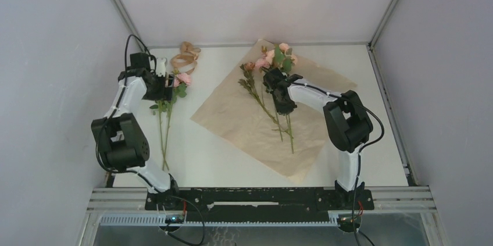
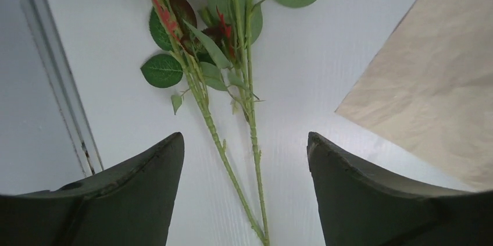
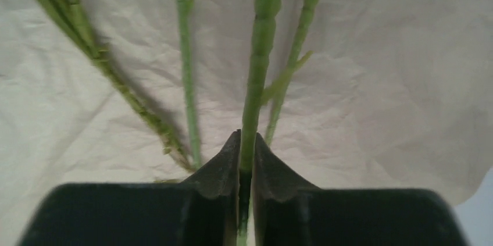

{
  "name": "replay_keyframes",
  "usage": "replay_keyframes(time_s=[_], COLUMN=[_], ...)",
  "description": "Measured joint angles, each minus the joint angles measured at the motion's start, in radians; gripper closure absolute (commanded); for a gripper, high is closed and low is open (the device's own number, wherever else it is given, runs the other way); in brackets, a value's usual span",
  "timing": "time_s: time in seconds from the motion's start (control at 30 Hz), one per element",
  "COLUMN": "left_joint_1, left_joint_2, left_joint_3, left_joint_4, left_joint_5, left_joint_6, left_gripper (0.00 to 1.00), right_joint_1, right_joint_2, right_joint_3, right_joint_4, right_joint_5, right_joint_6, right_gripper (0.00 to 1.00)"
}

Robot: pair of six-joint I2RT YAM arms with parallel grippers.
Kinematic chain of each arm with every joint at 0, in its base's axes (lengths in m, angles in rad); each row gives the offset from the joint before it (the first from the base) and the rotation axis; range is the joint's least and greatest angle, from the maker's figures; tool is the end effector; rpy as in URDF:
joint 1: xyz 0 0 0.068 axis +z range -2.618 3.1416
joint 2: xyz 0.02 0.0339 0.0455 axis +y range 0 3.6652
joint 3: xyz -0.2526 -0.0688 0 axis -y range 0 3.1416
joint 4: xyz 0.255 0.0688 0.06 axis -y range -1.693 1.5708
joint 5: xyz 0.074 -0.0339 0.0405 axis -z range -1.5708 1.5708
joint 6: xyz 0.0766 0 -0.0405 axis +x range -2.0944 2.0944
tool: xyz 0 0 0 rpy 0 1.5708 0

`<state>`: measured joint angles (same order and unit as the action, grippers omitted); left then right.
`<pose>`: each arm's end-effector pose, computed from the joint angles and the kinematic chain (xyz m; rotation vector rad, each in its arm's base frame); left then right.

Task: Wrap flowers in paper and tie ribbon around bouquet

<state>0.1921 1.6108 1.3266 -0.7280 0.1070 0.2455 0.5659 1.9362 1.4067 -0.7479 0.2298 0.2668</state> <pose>0.3660 0.0629 0.2247 0.1082 2.5719 0.0257 0.3501 0.2017 0.1302 -0.3672 2.7550 -0.1273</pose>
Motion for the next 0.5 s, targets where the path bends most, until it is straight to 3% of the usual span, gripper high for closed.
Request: replay_keyframes(time_s=[0.07, 0.13, 0.2, 0.37, 0.5], left_joint_1=[0.001, 0.001, 0.001, 0.001, -0.008], left_joint_2=[0.047, 0.085, 0.106, 0.152, 0.169], left_joint_3=[0.0, -0.003, -0.009, -0.021, -0.032], left_joint_4=[-0.013, -0.028, -0.035, -0.04, -0.037], left_joint_5=[-0.015, -0.027, -0.035, -0.05, -0.038], left_joint_6=[0.009, 0.012, 0.017, 0.017, 0.021], left_gripper=[0.2, 0.21, 0.27, 0.55, 0.56], right_joint_1=[-0.012, -0.02, -0.023, -0.022, -0.023], right_joint_2=[0.021, 0.027, 0.025, -0.012, -0.083], right_joint_3=[0.014, 0.031, 0.047, 0.039, 0.015], right_joint_4=[-0.024, -0.036, -0.045, -0.059, -0.064], right_joint_5=[0.009, 0.016, 0.024, 0.029, 0.035], right_joint_6=[-0.006, -0.01, -0.014, -0.016, -0.015], right_gripper=[0.56, 0.49, 0.46, 0.46, 0.46])
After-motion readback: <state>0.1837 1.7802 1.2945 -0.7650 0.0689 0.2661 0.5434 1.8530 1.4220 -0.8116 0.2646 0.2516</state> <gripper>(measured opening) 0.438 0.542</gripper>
